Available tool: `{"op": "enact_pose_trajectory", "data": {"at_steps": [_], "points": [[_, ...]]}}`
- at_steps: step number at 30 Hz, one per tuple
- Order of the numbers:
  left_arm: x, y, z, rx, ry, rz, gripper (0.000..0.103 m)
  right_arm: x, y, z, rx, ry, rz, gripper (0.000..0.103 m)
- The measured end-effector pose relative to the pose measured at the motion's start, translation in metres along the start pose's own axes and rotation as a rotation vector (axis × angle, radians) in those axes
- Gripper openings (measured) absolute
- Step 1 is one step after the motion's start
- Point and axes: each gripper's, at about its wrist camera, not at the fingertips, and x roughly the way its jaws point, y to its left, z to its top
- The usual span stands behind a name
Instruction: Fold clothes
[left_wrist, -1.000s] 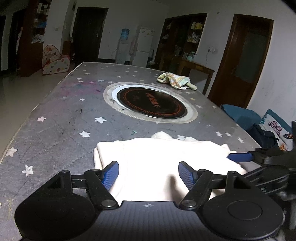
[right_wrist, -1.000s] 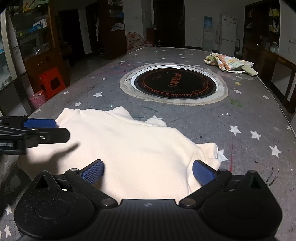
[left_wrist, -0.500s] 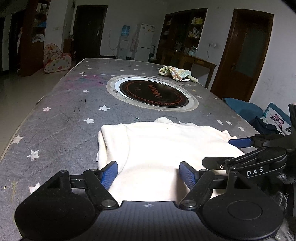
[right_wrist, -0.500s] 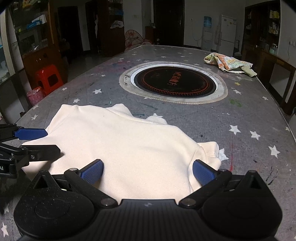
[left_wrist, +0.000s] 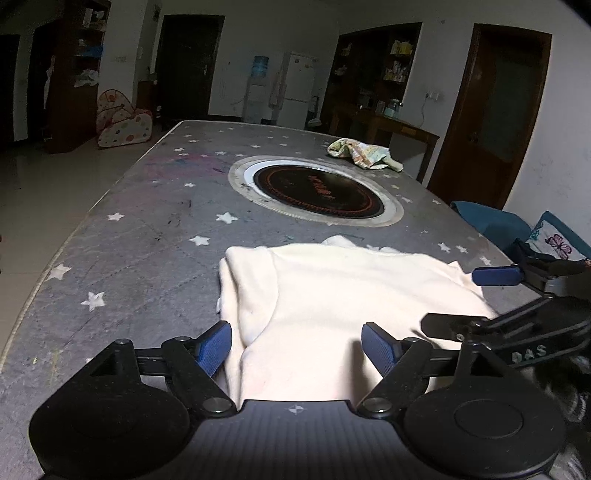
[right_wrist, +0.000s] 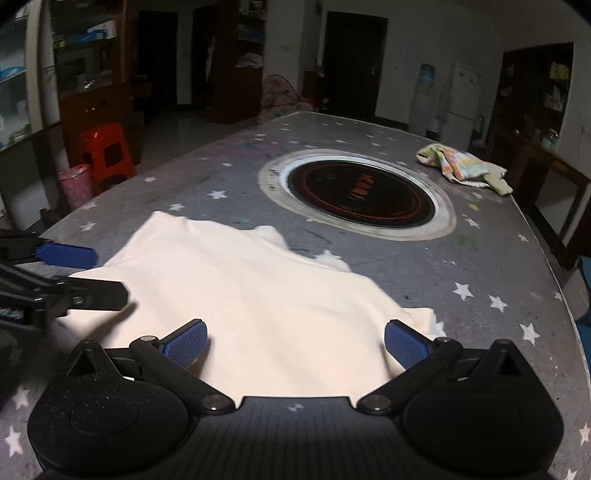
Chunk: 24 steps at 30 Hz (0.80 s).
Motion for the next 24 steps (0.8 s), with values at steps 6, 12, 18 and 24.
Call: {"op": "enact_pose_trajectory", "data": {"at_steps": [6, 12, 18, 24], "points": [[-0.002, 0.008, -0.007, -0.022, 0.012, 0.011, 0.080, -0.004, 0.008, -0.013, -0.003, -0.006, 0.021, 0.103], [-0.002, 0.013, -0.012, -0.038, 0.025, 0.011, 0.081, 0.004, 0.008, -0.024, 0.021, 0.018, 0.037, 0.103], [-0.002, 0.014, -0.011, -0.053, 0.032, 0.005, 0.090, 0.004, 0.005, -0.030, 0.040, 0.004, 0.058, 0.103], [-0.002, 0.012, -0.011, -0.054, 0.041, 0.006, 0.097, 0.004, 0.006, -0.033, 0.043, -0.011, 0.057, 0.103]]}}
